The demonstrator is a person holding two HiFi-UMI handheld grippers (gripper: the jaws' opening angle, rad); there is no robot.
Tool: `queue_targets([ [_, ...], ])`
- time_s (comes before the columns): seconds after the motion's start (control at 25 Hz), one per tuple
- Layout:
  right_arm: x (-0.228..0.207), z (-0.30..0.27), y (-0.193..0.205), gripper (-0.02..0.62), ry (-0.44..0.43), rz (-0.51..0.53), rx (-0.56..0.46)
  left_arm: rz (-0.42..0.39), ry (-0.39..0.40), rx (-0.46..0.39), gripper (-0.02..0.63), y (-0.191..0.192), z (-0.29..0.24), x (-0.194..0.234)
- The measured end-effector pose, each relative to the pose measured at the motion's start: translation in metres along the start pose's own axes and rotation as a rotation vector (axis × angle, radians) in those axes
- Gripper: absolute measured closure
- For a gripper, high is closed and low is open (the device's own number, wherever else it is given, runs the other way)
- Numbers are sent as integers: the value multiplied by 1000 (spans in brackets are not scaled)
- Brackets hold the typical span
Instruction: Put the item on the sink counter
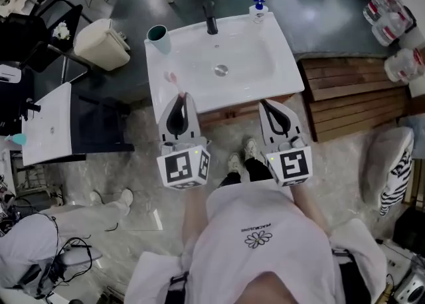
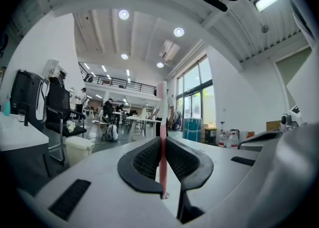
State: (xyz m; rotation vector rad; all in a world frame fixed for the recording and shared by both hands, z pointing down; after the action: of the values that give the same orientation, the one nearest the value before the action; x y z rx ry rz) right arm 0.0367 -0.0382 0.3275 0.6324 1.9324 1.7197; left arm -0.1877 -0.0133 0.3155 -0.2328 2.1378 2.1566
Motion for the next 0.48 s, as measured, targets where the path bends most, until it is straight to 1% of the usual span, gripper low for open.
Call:
queue_targets([
  [0.08, -8, -12, 0, 584, -4, -8, 5, -9, -13, 9, 566, 0, -9, 3],
  [0.2, -20, -31, 0, 584, -44, -20, -4, -17, -49, 20, 566, 2, -19, 4],
  [0.28, -30, -43, 1, 584, -60, -38, -7, -20, -72, 33, 566, 3, -27, 2],
  [0.4, -51, -61, -5, 584, -77, -37, -30, -33, -92, 34, 566, -1, -47, -4],
  [0.48, -67, -73, -8, 584, -85, -32, -42, -15, -101, 25, 566, -5, -62, -8],
])
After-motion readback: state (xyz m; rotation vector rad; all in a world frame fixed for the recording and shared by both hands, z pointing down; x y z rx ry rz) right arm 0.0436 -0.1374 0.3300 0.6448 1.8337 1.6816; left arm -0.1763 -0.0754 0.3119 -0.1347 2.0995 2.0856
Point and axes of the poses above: the fingertips, and each gripper's own axes: z backward along the fingers, x to its left, y out of its underside, the point moved 8 cm from there along z, backward along the fingers, and after that the axes turned 13 degrees about -z, right-handed, at the moved point
